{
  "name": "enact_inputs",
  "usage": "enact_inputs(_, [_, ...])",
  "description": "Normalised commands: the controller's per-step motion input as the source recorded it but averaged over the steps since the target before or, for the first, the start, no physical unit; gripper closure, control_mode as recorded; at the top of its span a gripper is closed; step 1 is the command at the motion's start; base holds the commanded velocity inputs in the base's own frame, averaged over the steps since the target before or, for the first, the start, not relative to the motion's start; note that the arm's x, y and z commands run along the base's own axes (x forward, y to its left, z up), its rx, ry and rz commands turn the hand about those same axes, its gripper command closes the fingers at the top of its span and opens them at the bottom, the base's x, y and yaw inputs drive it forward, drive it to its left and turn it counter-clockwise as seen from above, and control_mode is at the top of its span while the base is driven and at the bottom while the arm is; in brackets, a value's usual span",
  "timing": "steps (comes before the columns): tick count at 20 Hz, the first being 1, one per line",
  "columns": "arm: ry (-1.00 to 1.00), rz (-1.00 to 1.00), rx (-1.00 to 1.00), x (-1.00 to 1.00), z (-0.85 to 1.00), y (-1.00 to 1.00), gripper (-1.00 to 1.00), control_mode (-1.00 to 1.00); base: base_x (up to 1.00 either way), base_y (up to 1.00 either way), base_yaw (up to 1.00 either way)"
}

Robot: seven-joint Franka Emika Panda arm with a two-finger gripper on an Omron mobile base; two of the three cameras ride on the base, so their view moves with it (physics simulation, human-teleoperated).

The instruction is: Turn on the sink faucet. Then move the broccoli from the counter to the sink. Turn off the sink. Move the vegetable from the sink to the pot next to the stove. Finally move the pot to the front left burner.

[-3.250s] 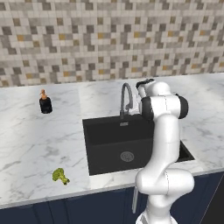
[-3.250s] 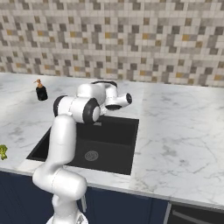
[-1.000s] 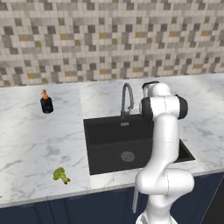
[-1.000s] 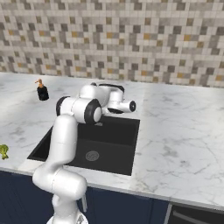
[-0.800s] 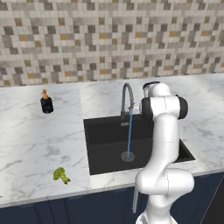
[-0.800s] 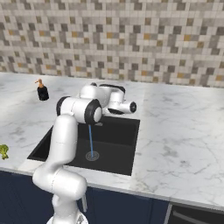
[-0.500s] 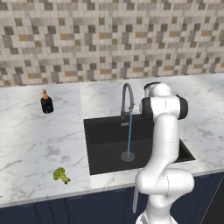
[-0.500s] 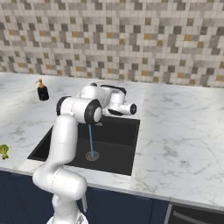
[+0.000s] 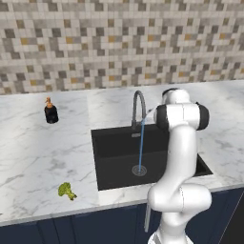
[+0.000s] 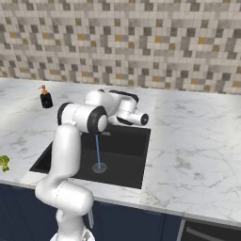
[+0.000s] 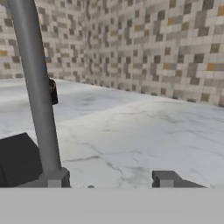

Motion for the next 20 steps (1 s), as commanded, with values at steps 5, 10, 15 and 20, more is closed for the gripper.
enact_inputs(5, [-0.1,-0.08,0.0,-0.28,0.62,-0.29,-1.0,-1.0,0.0,0.0,0.0])
enact_inputs(10, [-0.11,-0.09,0.0,-0.38,0.74,-0.12,-1.0,-1.0,0.0,0.0,0.0])
enact_inputs(15, [-0.1,-0.11,0.0,-0.5,0.66,0.0,-1.0,-1.0,0.0,0.0,0.0])
enact_inputs(20, [-0.1,-0.11,0.0,-0.63,0.77,0.0,-1.0,-1.0,0.0,0.0,0.0])
